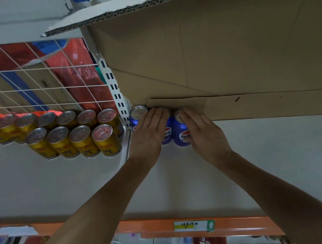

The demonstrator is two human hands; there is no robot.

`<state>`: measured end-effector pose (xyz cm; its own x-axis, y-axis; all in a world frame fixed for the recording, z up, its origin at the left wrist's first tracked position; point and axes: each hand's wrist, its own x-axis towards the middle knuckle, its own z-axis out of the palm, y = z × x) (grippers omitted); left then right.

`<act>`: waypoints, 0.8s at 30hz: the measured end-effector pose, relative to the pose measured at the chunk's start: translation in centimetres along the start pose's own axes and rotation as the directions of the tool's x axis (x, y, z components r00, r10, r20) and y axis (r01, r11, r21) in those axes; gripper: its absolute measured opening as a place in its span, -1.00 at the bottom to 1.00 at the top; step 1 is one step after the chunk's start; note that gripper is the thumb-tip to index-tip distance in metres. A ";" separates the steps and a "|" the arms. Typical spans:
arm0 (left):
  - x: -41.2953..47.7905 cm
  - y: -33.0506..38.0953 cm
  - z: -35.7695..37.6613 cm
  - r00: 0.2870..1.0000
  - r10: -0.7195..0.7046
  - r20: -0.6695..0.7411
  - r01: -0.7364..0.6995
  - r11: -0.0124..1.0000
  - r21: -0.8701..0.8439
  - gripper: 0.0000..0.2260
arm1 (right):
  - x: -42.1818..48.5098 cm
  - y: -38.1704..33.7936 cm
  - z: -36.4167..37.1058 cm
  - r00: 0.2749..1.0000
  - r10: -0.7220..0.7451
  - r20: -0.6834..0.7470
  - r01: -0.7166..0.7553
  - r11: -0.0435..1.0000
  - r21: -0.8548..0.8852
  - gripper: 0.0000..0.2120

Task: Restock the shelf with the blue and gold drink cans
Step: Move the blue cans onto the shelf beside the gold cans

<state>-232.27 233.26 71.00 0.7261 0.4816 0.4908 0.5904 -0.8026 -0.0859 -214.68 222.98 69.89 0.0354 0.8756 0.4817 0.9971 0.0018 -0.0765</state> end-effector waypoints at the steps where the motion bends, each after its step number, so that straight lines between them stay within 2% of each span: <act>1: 0.2 -0.1 0.0 1.000 0.004 0.001 -0.004 1.000 0.003 -0.35 | 0.3 0.2 0.1 1.000 -0.006 -0.009 0.006 1.000 -0.008 -0.12; 7: 0.6 -0.4 0.5 1.000 -0.010 -0.003 0.010 0.999 -0.034 -0.37 | 1.3 1.6 0.9 0.998 -0.056 -0.037 0.054 0.997 -0.052 -0.14; 19: 0.5 -1.3 -0.2 0.999 0.000 0.051 0.010 0.979 -0.206 -0.30 | 1.4 0.1 0.1 1.000 0.022 0.004 -0.022 0.996 -0.084 -0.14; 24: -0.7 -3.8 -1.4 0.991 -0.118 0.058 0.126 0.980 -0.157 -0.33 | 0.9 -1.4 -1.2 0.999 0.049 0.001 -0.049 0.996 -0.079 -0.20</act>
<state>-235.48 235.51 72.21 0.6702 0.5927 0.4467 0.6146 -0.7806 0.1136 -215.92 223.22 71.49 0.0843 0.8752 0.4764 0.9964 -0.0791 -0.0311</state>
